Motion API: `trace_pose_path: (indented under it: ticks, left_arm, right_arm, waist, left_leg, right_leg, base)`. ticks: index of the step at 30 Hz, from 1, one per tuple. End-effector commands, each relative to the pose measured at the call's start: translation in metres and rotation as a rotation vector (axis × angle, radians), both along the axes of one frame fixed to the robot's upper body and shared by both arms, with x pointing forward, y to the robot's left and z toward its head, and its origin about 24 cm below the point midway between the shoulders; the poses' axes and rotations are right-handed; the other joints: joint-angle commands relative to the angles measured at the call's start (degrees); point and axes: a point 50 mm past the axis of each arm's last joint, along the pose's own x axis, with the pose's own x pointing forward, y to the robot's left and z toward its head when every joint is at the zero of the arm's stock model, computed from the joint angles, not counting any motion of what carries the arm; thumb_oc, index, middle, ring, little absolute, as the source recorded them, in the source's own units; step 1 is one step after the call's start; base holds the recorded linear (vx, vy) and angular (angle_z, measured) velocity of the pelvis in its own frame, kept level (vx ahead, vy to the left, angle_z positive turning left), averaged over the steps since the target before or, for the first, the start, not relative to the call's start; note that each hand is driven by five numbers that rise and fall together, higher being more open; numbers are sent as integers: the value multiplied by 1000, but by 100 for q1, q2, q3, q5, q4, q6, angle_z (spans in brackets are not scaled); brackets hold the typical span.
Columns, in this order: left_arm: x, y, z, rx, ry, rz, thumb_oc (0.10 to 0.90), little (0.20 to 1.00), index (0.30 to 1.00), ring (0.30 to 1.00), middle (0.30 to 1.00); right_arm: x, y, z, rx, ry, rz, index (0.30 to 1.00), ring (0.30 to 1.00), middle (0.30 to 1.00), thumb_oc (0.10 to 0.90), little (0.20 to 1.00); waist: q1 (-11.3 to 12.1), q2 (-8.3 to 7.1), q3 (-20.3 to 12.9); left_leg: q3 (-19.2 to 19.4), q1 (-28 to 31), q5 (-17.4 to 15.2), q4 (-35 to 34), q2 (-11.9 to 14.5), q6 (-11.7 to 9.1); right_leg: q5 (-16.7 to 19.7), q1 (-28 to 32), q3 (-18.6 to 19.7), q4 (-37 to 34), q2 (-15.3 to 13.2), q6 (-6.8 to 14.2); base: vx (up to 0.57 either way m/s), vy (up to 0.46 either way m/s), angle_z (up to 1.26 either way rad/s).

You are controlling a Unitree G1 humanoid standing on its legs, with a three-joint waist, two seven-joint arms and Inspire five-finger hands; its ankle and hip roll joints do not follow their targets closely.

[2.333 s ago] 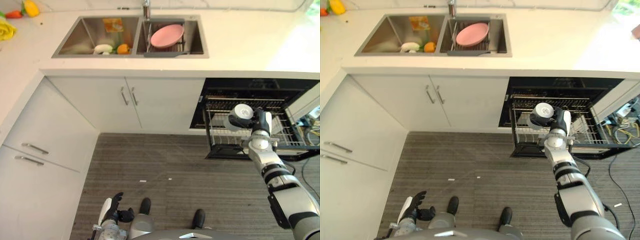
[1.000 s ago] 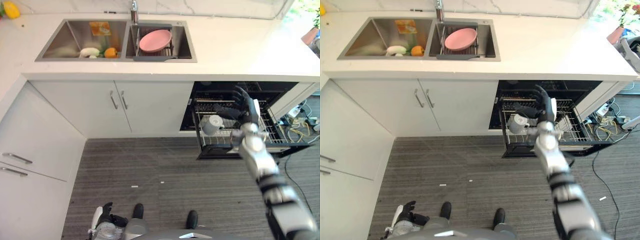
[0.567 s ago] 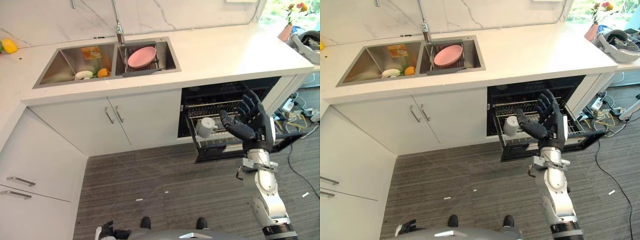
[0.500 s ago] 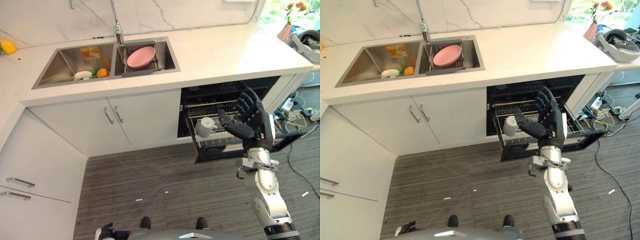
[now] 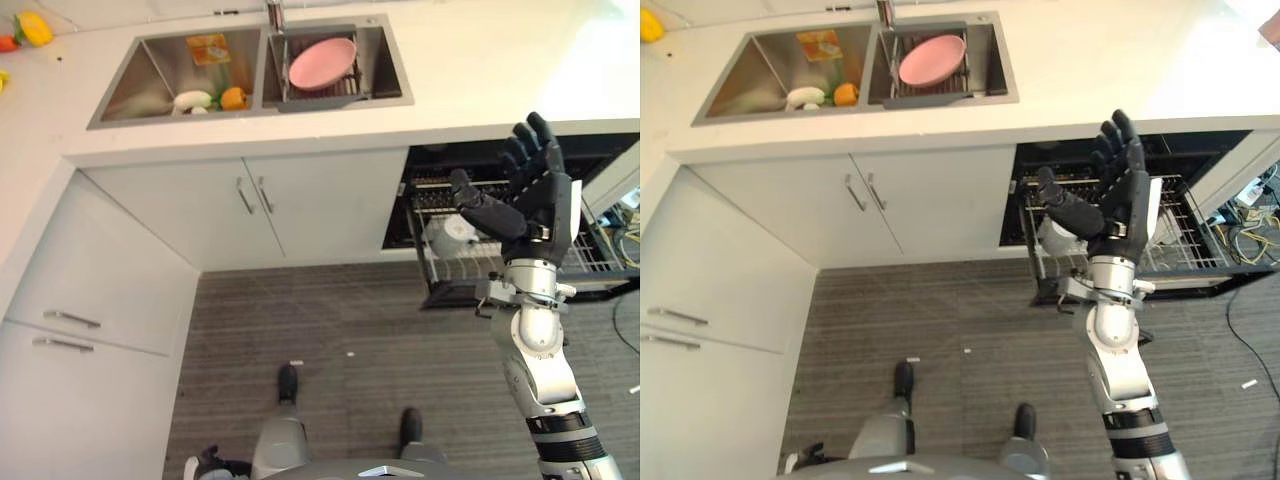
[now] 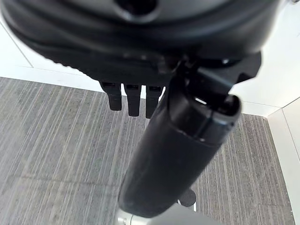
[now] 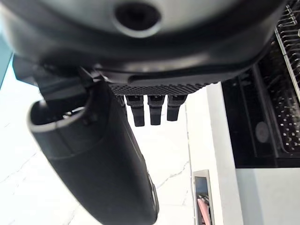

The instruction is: Place the dishes in the dishwasher.

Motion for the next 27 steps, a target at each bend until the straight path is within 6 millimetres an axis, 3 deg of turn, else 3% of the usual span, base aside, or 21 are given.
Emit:
trace_pose_path:
  ticks: [1, 2, 3, 4, 5, 7, 9, 11, 14, 15, 17, 21, 23, 26, 27]
  left_arm:
    - [22, 8, 7, 50, -52, -148, 800, 900, 900, 900, 900]
    - [28, 10, 8, 58, -65, -173, 800, 900, 900, 900, 900]
    - [28, 10, 9, 59, -65, -173, 800, 900, 900, 900, 900]
    - [41, 14, 13, 76, -102, -222, 800, 900, 900, 900, 900]
    - [41, 14, 13, 76, -103, -222, 800, 900, 900, 900, 900]
    - [51, 15, 17, 76, -128, -244, 800, 900, 900, 900, 900]
    - [58, 18, 19, 80, -135, -261, 800, 900, 900, 900, 900]
    - [59, 21, 19, 81, -122, -251, 800, 900, 900, 900, 900]
    - [55, 22, 17, 61, -108, -203, 800, 900, 900, 900, 900]
    - [52, 19, 15, 37, -104, -172, 800, 900, 900, 900, 900]
    - [51, 15, 14, 20, -92, -204, 800, 900, 900, 900, 900]
    - [45, 8, 10, -2, -73, -217, 800, 900, 900, 900, 900]
    - [43, 4, 9, -9, -64, -248, 800, 900, 900, 900, 900]
    - [40, -1, 7, -18, -61, -270, 800, 900, 900, 900, 900]
    - [37, -6, 5, -31, -60, -272, 800, 900, 900, 900, 900]
  right_arm:
    - [-10, 22, 60, -50, -346, 57, 900, 900, 900, 800, 900]
    - [-9, 25, 58, -57, -338, 64, 900, 900, 900, 800, 900]
    - [-9, 25, 58, -57, -338, 64, 900, 900, 900, 800, 900]
    - [-10, 28, 61, -89, -345, 77, 900, 900, 900, 800, 900]
    - [-10, 28, 61, -89, -346, 77, 900, 900, 900, 800, 900]
    - [-11, 27, 63, -110, -355, 59, 900, 900, 900, 800, 900]
    - [-13, 23, 57, -79, -333, 49, 900, 900, 900, 800, 900]
    - [-15, 22, 51, -47, -307, 72, 900, 900, 900, 800, 900]
    - [-18, 19, 45, -20, -281, 87, 900, 900, 900, 800, 900]
    - [-20, 18, 44, -22, -274, 92, 900, 900, 900, 800, 900]
    - [-23, 17, 42, -5, -272, 85, 900, 900, 900, 800, 900]
    - [-25, 16, 37, -10, -252, 76, 900, 900, 900, 800, 900]
    - [-27, 15, 36, -21, -251, 69, 900, 900, 900, 800, 900]
    - [-28, 13, 38, -51, -257, 61, 900, 900, 900, 800, 900]
    - [-27, 12, 40, -65, -264, 53, 900, 900, 900, 800, 900]
  waist:
    - [40, -332, -524]
    - [5, -323, -528]
    - [24, -333, -533]
    - [-94, -301, -463]
    - [-79, -287, -473]
    - [-226, -181, -367]
    - [-484, -85, -223]
    - [-678, -50, -180]
    - [-790, -99, -162]
    - [-904, -210, -205]
    - [-1077, -287, -217]
    - [-1139, -322, -250]
    - [-1089, -353, -354]
    - [-1078, -279, -485]
    - [-1005, -182, -597]
  left_leg:
    - [53, 197, 76, -168, -337, 347]
    - [24, 288, 32, -194, -429, 434]
    - [47, 281, 27, -191, -435, 443]
    - [-87, 564, -176, -229, -627, 660]
    - [-74, 545, -159, -230, -610, 663]
    - [-143, 806, -360, -230, -689, 806]
    - [-339, 1102, -557, -230, -713, 886]
    - [-432, 1278, -637, -230, -694, 865]
    - [-564, 1411, -733, -230, -732, 836]
    - [-706, 1593, -914, -230, -813, 781]
    - [-872, 1888, -1164, -230, -837, 738]
    - [-932, 2109, -1315, -230, -797, 671]
    - [-1018, 2160, -1362, -230, -801, 639]
    - [-1071, 2217, -1406, -230, -684, 568]
    - [-1100, 2243, -1319, -230, -493, 435]
  right_leg:
    - [-122, 935, -55, 1193, -431, 455]
    - [138, 795, 57, 1489, -438, 439]
    - [129, 755, 91, 1525, -452, 449]
    - [519, 315, 390, 2663, -407, 389]
    - [544, 285, 410, 2657, -389, 386]
    - [792, -97, 563, 3457, -221, 362]
    - [332, -655, 783, 3991, 354, 276]
    - [-108, -1051, 761, 3679, 801, 147]
    - [-244, -1106, 753, 2990, 951, 67]
    - [85, -1136, 879, 1458, 886, 100]
    - [656, -1426, 1264, 421, 800, 326]
    - [774, -1432, 1079, 427, 734, 383]
    - [795, -1229, 908, 431, 687, 270]
    - [832, -976, 721, 261, 687, 226]
    - [753, -795, 530, 149, 755, 162]
  base:
    - [266, 371, -48]
    - [177, 299, -43]
    - [181, 338, -19]
    - [116, 247, -12]
    - [189, 353, -3]
    - [178, 272, 23]
    - [284, 249, 22]
    - [309, 110, -1]
    - [280, -23, 31]
    - [408, -98, 27]
    - [485, -102, 11]
    - [251, -87, 30]
    - [192, -134, 58]
    - [185, -148, 26]
    - [290, -262, 24]
